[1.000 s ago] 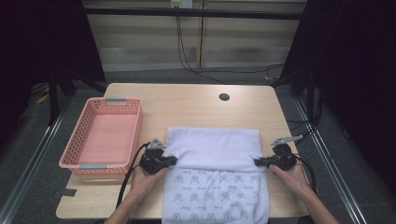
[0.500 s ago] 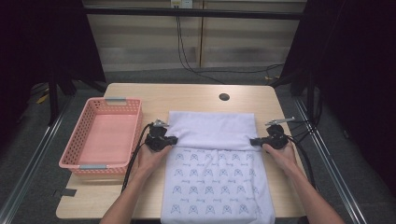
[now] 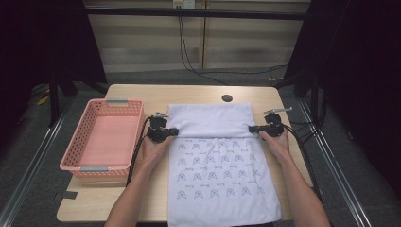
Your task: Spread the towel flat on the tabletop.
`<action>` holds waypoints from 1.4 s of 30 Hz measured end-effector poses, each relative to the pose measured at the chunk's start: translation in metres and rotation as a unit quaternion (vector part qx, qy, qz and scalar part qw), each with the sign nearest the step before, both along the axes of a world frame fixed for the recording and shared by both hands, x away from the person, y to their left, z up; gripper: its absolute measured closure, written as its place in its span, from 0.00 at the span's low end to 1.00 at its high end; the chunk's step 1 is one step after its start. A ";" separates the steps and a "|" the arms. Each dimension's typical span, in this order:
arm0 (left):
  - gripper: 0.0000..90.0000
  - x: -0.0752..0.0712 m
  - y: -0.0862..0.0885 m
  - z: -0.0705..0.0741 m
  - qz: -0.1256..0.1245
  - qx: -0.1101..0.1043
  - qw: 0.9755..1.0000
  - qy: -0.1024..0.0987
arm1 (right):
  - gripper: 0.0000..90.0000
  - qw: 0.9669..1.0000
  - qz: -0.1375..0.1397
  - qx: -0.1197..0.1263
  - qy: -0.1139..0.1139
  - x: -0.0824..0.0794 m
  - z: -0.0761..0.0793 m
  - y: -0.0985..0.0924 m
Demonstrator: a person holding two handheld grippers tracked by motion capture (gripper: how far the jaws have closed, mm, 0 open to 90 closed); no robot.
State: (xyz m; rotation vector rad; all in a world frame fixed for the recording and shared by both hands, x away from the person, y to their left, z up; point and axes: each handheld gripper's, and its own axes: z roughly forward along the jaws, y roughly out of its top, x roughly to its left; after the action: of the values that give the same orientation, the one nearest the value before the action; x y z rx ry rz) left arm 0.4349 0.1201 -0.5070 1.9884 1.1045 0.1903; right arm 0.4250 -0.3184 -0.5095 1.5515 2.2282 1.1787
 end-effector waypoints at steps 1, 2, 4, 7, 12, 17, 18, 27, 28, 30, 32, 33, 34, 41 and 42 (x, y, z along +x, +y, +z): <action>0.94 -0.003 0.000 0.001 -0.006 -0.004 1.000 -0.001 | 0.97 1.000 0.001 0.002 -0.001 0.000 0.000 -0.001; 0.94 -0.005 0.000 0.003 -0.010 -0.012 1.000 -0.002 | 0.97 1.000 0.008 0.006 -0.004 -0.001 0.003 -0.002; 0.94 -0.008 0.002 0.009 -0.019 -0.023 1.000 -0.007 | 0.97 0.999 0.015 0.022 -0.018 -0.004 0.012 -0.006; 0.94 -0.016 0.003 0.034 -0.026 -0.053 0.998 -0.031 | 0.97 0.997 0.017 0.050 -0.047 -0.006 0.036 -0.015; 0.94 -0.037 0.014 0.081 -0.039 -0.093 0.993 -0.058 | 0.97 0.992 0.029 0.073 -0.096 -0.017 0.086 -0.026; 0.94 -0.070 0.021 0.115 -0.065 -0.102 0.989 -0.081 | 0.96 0.987 0.061 0.075 -0.128 -0.042 0.120 -0.026; 0.94 -0.077 0.022 0.119 -0.068 -0.102 0.989 -0.086 | 0.97 0.985 0.069 0.077 -0.134 -0.050 0.125 -0.027; 0.93 -0.140 0.030 0.130 -0.102 -0.128 0.983 -0.086 | 0.96 0.975 0.117 0.096 -0.163 -0.120 0.141 -0.038; 0.93 -0.148 0.031 0.123 -0.106 -0.121 0.984 -0.079 | 0.96 0.974 0.119 0.101 -0.163 -0.125 0.139 -0.039; 0.92 -0.158 0.032 0.103 -0.112 -0.102 0.986 -0.073 | 0.96 0.977 0.132 0.087 -0.145 -0.139 0.126 -0.035; 0.90 -0.164 0.033 0.077 -0.127 -0.084 0.987 -0.053 | 0.96 0.979 0.141 0.077 -0.125 -0.149 0.107 -0.032; 0.91 -0.166 0.033 0.067 -0.127 -0.080 0.988 -0.046 | 0.96 0.980 0.145 0.080 -0.112 -0.154 0.096 -0.031; 0.94 -0.169 0.036 0.052 -0.126 -0.080 0.988 -0.033 | 0.96 0.981 0.148 0.078 -0.100 -0.156 0.087 -0.030; 0.89 -0.173 0.042 0.042 -0.129 -0.059 0.990 -0.012 | 0.91 0.984 0.172 0.038 -0.030 -0.181 0.047 -0.028; 0.89 -0.169 0.040 0.040 -0.129 -0.059 0.990 -0.017 | 0.91 0.983 0.180 0.033 -0.030 -0.185 0.046 -0.028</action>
State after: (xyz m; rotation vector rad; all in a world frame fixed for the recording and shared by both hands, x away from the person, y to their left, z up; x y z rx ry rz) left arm 0.2662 0.1605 -0.4669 1.9918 0.8070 0.0220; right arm 0.2401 -0.3460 -0.4633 1.1421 2.5230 1.3814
